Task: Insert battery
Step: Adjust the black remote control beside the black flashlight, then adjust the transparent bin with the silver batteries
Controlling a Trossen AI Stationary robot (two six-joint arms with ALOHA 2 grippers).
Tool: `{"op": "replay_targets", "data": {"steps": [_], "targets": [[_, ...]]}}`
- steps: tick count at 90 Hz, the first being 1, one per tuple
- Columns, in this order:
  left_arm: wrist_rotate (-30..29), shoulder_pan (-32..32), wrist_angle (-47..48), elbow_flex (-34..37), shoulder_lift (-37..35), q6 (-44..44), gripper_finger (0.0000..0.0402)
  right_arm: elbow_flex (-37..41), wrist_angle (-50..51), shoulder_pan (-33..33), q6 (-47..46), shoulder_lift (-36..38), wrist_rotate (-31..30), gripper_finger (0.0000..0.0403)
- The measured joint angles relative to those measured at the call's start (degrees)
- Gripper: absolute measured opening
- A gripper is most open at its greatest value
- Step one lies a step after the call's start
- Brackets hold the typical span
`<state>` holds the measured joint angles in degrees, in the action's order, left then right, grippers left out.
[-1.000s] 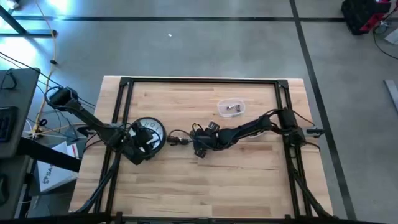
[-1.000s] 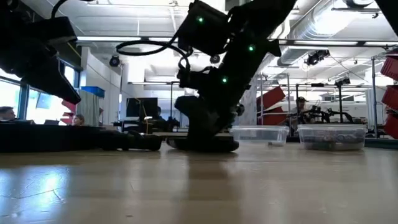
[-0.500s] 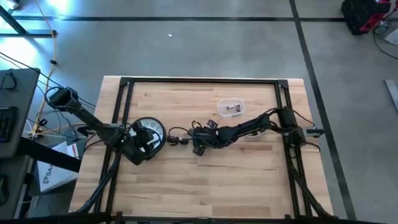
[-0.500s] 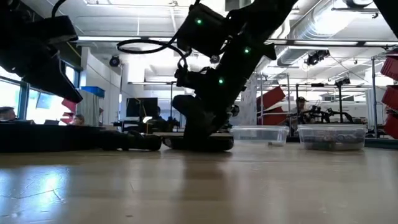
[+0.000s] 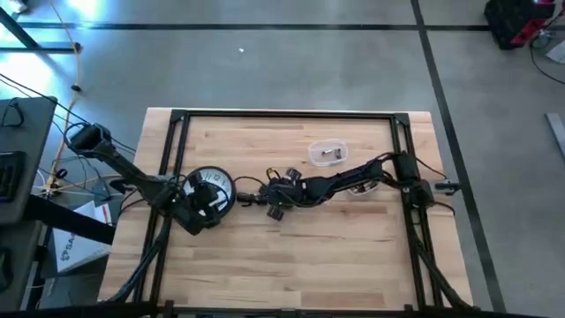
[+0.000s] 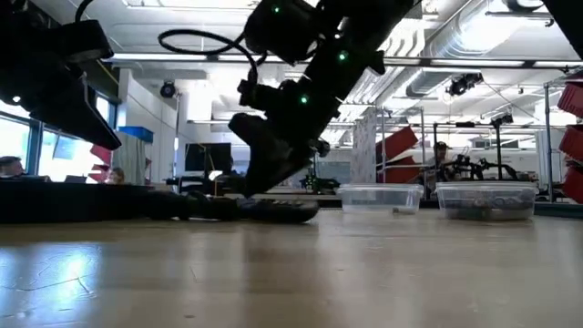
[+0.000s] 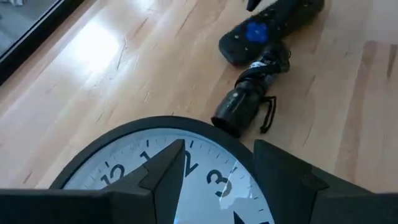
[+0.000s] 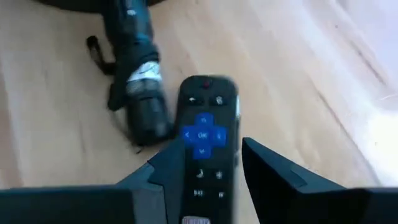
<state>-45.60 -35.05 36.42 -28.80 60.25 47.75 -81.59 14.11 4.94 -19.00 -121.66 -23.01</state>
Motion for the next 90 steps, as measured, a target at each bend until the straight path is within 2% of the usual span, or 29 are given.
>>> {"op": "replay_targets", "data": {"steps": [25,40,60,71,90], "targets": [[-0.07,0.0,-0.37,0.0,0.0,0.0,0.0172,-0.01,-3.79,-1.93,1.79,-1.93,2.13,0.0127],[-0.41,-0.63,-2.79,0.0,0.0,-1.99,0.0172,0.01,-5.29,-1.9,6.32,-0.48,1.74,0.0128],[-7.26,-7.13,-10.43,0.0,0.0,-9.5,0.0172,-0.1,-4.18,-0.43,13.38,6.75,1.36,0.0128],[-9.49,-11.28,-11.22,0.64,-0.08,-7.63,0.0172,-0.09,-2.99,0.58,16.33,9.16,0.65,0.0128],[-15.07,-17.86,-16.85,6.88,-0.57,-1.74,0.0172,-0.01,0.37,2.03,18.08,9.7,-0.83,0.0128]]}}
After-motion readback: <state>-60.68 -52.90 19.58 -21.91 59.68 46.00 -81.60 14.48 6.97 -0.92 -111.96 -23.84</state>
